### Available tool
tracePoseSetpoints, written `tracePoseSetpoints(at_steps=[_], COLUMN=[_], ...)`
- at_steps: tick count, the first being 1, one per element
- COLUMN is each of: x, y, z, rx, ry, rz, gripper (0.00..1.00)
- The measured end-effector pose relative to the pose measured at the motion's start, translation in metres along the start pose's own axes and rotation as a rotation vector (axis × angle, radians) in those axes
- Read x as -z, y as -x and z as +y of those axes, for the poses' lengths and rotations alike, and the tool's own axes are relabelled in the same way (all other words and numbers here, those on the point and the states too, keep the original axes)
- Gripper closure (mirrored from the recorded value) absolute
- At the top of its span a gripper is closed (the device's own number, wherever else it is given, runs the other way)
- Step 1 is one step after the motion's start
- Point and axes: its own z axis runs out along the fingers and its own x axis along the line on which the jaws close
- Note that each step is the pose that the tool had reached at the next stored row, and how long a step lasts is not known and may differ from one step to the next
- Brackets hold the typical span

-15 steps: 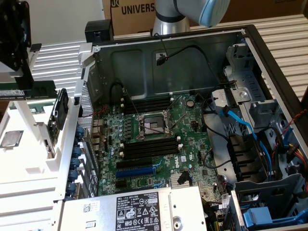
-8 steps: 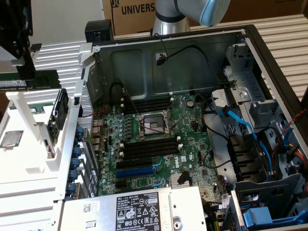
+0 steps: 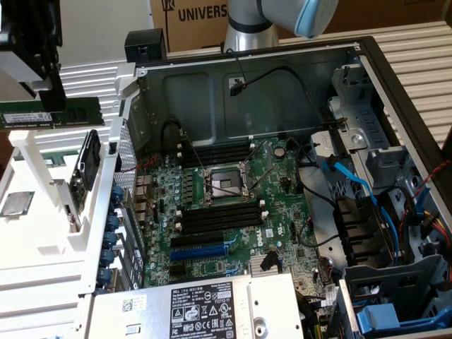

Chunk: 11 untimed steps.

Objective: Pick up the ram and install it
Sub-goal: 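Pick up the ram and move it above insertion slot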

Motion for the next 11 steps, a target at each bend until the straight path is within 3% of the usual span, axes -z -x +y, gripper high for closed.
tracePoseSetpoints(at_steps=[4, 5, 11], x=[0.0001, 0.0002, 0.0013], y=[0.000, 0.000, 0.001], z=[-0.0036, -0.0047, -0.0299], rx=[0.001, 0.001, 0.003], ry=[0.0000, 0.0010, 0.0121], rz=[-0.0002, 0.0042, 0.0053], gripper=[0.88, 0.88, 0.88])
